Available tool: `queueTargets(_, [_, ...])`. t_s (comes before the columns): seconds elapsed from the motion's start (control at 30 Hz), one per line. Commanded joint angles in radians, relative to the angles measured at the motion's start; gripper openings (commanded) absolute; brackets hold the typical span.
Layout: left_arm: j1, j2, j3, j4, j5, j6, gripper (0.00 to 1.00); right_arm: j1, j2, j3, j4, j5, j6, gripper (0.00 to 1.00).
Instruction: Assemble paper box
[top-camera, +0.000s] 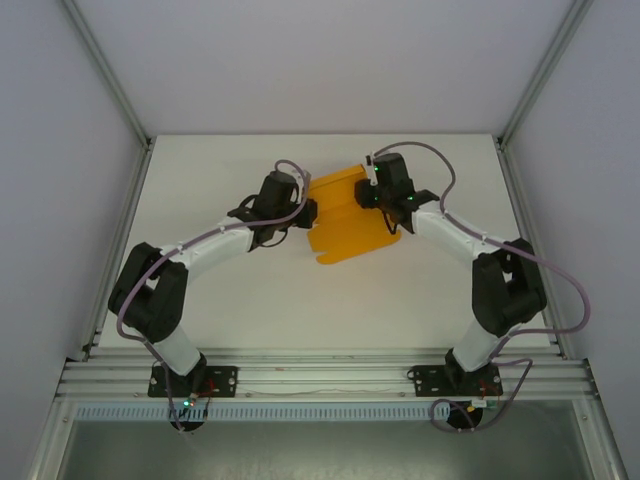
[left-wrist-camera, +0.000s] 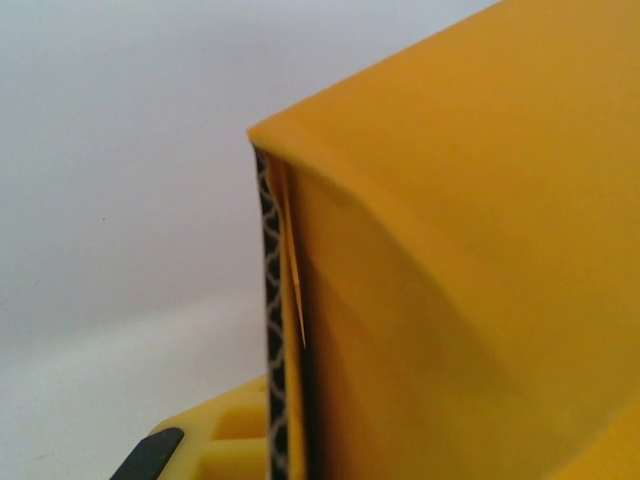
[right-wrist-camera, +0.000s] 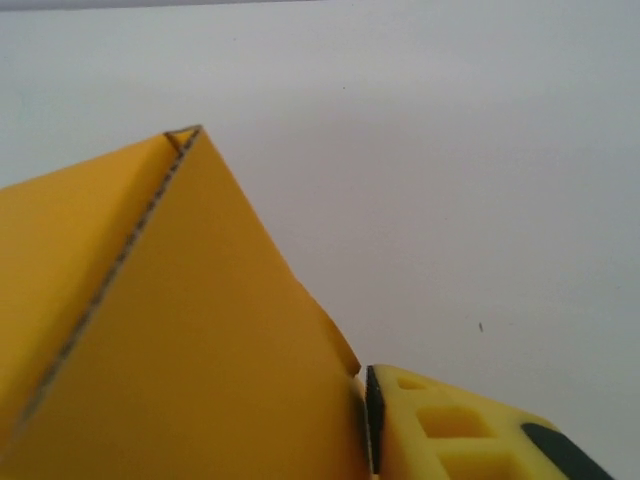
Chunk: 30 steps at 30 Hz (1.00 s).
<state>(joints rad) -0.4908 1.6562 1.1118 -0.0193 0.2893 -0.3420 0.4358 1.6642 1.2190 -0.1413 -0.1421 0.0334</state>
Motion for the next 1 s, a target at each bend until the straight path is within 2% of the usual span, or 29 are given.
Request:
queueTargets(0.0, [-0.008, -0.051, 0.020, 0.006, 0.072, 0.018, 0.00, -0.021, -0.024, -0.019, -0.007, 0.140, -0.056, 0.21])
queueTargets(0.07, [-0.010, -0.049, 0.031, -0.012, 0.072, 0.022, 0.00, -0.021, -0.020, -0.014, -0.013, 0.184, -0.056, 0.14])
queueTargets(0.13, [-0.011, -0.059, 0.027, -0.014, 0.063, 0.023, 0.00, -0.014, -0.005, 0.004, -0.039, 0.292, -0.057, 0.09])
queueTargets(0.23, [-0.014, -0.075, 0.012, -0.005, 0.053, 0.018, 0.00, 0.010, 0.039, 0.036, -0.081, 0.582, -0.061, 0.04])
queueTargets(0.3, [-0.014, -0.078, 0.011, -0.006, 0.041, 0.014, 0.00, 0.008, 0.076, 0.074, -0.144, 0.765, 0.001, 0.00])
queueTargets(0.37, [-0.014, -0.076, 0.022, -0.028, 0.025, 0.016, 0.00, 0.008, 0.121, 0.119, -0.213, 0.928, 0.044, 0.00])
queueTargets(0.53, [-0.015, -0.078, 0.040, -0.083, -0.045, 0.022, 0.00, 0.006, 0.210, 0.198, -0.335, 1.173, 0.081, 0.00])
queueTargets(0.63, [-0.016, -0.086, 0.039, -0.098, -0.070, 0.023, 0.00, 0.003, 0.228, 0.192, -0.295, 1.248, 0.017, 0.00])
queueTargets(0.73, [-0.015, -0.089, 0.038, -0.102, -0.076, 0.025, 0.00, 0.004, 0.219, 0.167, -0.211, 1.241, -0.069, 0.00])
queueTargets(0.83, [-0.015, -0.088, 0.045, -0.109, -0.077, 0.030, 0.00, 0.018, 0.177, 0.059, 0.060, 1.179, -0.293, 0.00])
queueTargets(0.93, [-0.016, -0.090, 0.049, -0.110, -0.072, 0.028, 0.00, 0.034, 0.159, -0.063, 0.383, 1.129, -0.586, 0.03])
queueTargets(0.97, [-0.016, -0.091, 0.051, -0.107, -0.068, 0.027, 0.00, 0.036, 0.163, -0.070, 0.406, 1.134, -0.619, 0.03])
